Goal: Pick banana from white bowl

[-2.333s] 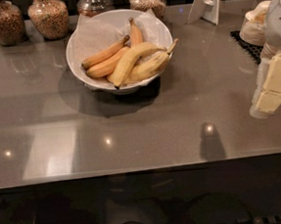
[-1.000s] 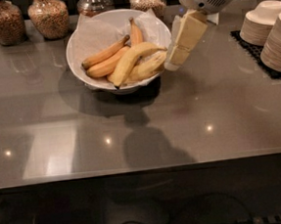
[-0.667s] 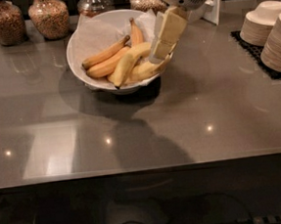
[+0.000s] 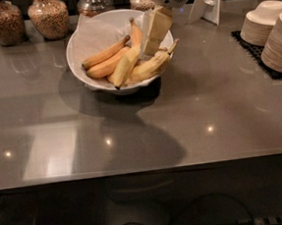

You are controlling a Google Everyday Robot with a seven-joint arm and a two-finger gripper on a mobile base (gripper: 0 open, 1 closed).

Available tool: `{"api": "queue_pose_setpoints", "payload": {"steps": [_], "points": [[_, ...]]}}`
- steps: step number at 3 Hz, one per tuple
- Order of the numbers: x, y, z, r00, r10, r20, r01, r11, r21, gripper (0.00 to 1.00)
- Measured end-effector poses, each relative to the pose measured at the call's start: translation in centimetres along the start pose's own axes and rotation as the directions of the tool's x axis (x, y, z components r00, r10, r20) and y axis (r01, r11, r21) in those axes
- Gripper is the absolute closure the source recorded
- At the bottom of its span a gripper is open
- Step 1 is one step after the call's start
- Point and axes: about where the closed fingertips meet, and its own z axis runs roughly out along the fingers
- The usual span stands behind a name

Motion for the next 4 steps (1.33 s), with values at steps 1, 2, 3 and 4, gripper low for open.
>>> {"api": "queue_pose_setpoints", "payload": {"steps": [1, 2, 3, 4], "points": [[-0.1, -0.3, 0.1, 0.999, -0.044, -0.023, 0.044, 0.9990, -0.001, 0.00], [0.8, -1.9, 0.7, 0.986, -0.146, -0.084, 0.144, 0.9892, -0.026, 0.00], [1.7, -3.8, 1.2, 0.969, -0.212, -0.127, 0.207, 0.9771, -0.050, 0.17], [2.4, -4.9, 2.0, 0.957, -0.252, -0.142, 0.243, 0.9668, -0.078, 0.41]]}}
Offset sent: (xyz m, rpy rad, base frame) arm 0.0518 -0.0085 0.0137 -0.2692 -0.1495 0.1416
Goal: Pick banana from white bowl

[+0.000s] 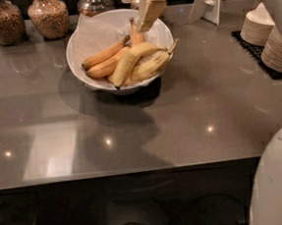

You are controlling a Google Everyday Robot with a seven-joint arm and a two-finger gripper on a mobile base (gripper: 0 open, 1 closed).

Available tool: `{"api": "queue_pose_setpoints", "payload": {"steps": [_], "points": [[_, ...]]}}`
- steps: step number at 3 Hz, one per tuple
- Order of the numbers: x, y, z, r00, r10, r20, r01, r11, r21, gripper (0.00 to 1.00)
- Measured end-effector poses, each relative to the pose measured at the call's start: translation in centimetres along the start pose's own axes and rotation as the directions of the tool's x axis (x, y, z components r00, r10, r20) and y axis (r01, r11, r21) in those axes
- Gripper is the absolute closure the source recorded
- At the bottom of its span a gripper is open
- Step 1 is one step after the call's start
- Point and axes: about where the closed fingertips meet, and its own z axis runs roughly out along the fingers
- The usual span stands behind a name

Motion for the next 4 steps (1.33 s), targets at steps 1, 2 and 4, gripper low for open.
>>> {"api": "queue_pose_setpoints", "payload": {"steps": [1, 2, 4], "points": [[0.4, 0.0, 1.3, 1.000, -0.012, 0.007, 0.012, 0.9994, -0.031, 0.45], [0.7, 0.9, 3.0, 1.000, -0.007, 0.023, 0.009, 0.9970, -0.077, 0.45], [1.6, 3.1, 5.6, 0.999, 0.021, 0.035, -0.014, 0.9854, -0.169, 0.45]]}}
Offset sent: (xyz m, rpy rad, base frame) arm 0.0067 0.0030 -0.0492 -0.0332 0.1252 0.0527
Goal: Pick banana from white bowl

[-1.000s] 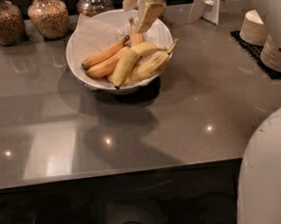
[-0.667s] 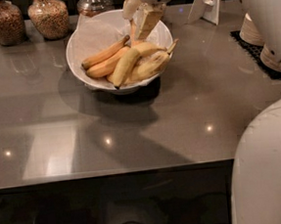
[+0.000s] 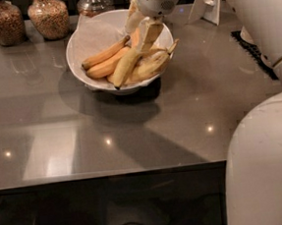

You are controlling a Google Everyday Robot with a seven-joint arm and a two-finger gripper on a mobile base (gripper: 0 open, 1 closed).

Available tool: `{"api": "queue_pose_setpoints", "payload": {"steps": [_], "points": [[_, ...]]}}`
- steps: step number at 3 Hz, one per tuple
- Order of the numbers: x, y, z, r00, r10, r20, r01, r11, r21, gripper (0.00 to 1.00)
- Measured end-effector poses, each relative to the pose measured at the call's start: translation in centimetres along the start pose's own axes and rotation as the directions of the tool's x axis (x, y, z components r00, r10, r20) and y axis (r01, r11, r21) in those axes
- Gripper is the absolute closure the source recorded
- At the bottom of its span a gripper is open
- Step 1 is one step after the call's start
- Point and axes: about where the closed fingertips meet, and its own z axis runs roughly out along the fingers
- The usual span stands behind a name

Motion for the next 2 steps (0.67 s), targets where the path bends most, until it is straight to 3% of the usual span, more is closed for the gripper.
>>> {"api": "queue_pose_setpoints", "payload": {"steps": [2], "points": [[0.94, 0.61, 1.13, 1.000, 0.004, -0.006, -0.004, 0.9989, -0.047, 0.44]]}}
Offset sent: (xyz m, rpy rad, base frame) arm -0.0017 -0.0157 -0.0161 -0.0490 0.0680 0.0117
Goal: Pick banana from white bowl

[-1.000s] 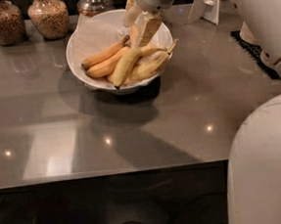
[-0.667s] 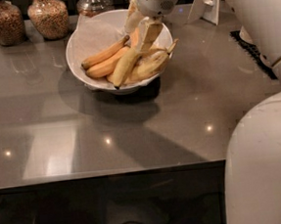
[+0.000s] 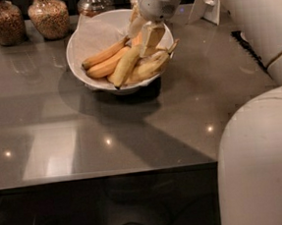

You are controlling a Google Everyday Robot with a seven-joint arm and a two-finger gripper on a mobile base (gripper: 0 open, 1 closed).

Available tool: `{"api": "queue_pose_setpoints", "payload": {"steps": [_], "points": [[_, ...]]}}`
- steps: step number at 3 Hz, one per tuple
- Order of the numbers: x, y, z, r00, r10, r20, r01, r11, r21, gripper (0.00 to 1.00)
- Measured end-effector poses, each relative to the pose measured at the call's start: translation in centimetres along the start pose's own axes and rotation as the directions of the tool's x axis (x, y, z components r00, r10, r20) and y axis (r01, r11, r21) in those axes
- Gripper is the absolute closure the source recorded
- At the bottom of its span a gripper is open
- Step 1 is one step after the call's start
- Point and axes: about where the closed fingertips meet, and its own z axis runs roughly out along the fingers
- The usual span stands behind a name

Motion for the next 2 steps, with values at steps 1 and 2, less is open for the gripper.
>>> {"api": "queue_pose_setpoints", "payload": {"steps": [1, 2], "points": [[0.50, -0.18, 0.42, 1.000, 0.003, 0.001, -0.003, 1.0000, -0.003, 0.44], [0.97, -0.41, 1.04, 1.000, 0.008, 0.004, -0.008, 0.9999, -0.007, 0.44]]}}
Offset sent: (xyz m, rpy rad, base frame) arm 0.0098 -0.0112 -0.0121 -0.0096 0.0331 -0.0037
